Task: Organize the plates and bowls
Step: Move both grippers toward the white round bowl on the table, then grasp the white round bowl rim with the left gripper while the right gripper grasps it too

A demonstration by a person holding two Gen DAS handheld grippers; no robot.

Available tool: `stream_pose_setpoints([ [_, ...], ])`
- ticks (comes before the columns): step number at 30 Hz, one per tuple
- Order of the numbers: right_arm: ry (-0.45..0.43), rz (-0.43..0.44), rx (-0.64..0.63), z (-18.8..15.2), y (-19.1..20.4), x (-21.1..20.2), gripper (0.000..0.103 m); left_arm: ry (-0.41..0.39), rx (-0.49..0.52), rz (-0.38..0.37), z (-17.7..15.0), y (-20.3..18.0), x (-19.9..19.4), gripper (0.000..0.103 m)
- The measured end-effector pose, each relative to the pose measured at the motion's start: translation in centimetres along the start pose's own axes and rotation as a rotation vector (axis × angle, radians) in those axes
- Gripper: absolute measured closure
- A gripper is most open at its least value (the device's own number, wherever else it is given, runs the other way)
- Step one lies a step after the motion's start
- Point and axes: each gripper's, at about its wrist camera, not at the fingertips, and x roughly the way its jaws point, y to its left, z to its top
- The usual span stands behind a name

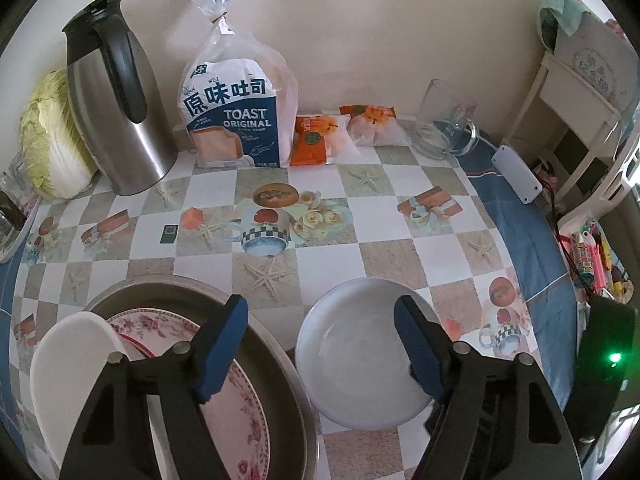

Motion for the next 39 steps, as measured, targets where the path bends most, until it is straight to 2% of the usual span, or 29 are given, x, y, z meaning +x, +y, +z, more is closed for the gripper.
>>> stream_pose_setpoints([
  [4, 0.000, -0.006, -0.024, -0.2, 0.5, 0.4, 0.089, 0.006, 0.014, -0.003, -0.1, -0.3, 0.1, 0.028],
  [6, -0.003, 0.002, -0.012, -0.2, 0.2, 0.4, 0.091, 0.012, 0.019, -0.005, -0.1, -0.4, 0.3, 0.035],
  [10, -0.021, -0.019, 0.003, 0.1, -0.6, 0.0, 0.095, 0.021, 0.024, -0.006, -0.2, -0.7, 0.5, 0.038],
  [12, -0.030, -0.027, 0.012, 0.3, -1.1, -0.4, 0.095, 0.028, 0.022, -0.006, -0.3, -0.8, 0.8, 0.044],
  [22, -0.032, -0.010, 0.040, 0.5, -2.1, -0.6, 0.095, 0.120, 0.034, -0.003, -1.5, -1.4, 3.3, 0.055],
  [24, -0.033, -0.010, 0.046, 0.5, -2.2, -0.6, 0.095, 0.131, 0.035, -0.002, -1.7, -1.3, 3.7, 0.062],
  [31, -0.026, -0.011, 0.049, 0.5, -2.3, -0.5, 0.095, 0.162, 0.033, 0.000, -2.3, -1.2, 5.0, 0.078],
  [36, -0.017, -0.010, 0.049, 0.5, -2.3, -0.1, 0.095, 0.166, 0.044, -0.003, -2.5, -1.5, 5.5, 0.084],
  [39, -0.014, -0.012, 0.046, 0.4, -2.3, 0.0, 0.095, 0.160, 0.054, 0.000, -2.6, -1.6, 5.6, 0.084],
])
